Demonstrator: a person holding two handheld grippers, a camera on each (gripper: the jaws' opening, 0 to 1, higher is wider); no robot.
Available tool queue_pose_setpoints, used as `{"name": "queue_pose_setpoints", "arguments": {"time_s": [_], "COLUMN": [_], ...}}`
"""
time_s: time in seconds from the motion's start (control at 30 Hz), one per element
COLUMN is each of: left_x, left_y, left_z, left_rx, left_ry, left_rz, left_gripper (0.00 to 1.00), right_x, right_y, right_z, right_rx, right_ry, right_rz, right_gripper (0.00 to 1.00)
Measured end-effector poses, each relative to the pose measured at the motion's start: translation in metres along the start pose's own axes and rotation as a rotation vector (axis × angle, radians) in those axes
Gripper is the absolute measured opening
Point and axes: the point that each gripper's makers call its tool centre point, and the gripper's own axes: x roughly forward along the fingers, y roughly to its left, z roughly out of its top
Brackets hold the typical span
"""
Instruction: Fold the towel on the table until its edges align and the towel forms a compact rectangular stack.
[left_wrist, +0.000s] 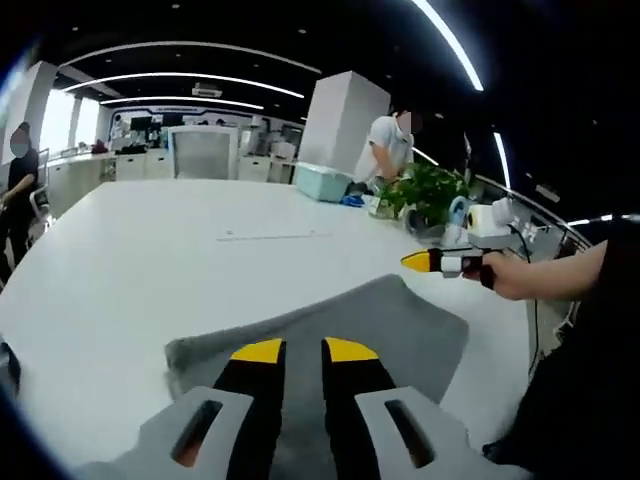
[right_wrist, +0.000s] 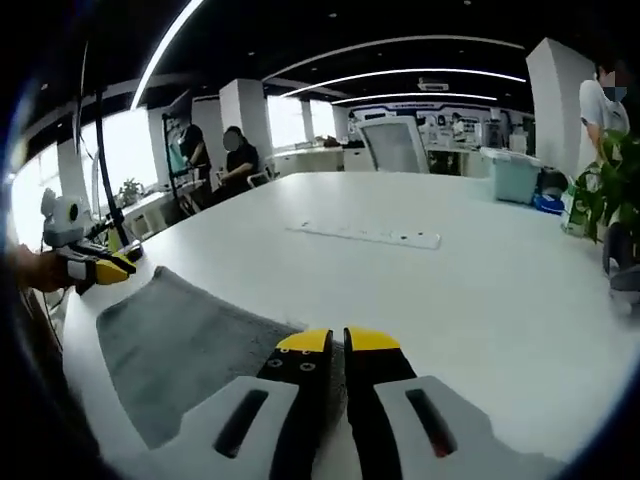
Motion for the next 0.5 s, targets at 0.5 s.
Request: {"name": "queue_pose_setpoints", "arguments": {"time_s": [0.5], "left_x": [0.044], "left_y": [-0.097], "left_z": [-0.037], "left_rx": [0.131], "left_ry": [0.168], "left_rz": [-0.264], "left_gripper": [0.01], "right_x": [0.008], "right_y": [0.034], "right_z": [-0.016], "right_rx": [-0.159], "right_ry": [0.109], "right_rz": [0.163], "right_gripper": [0.00]}}
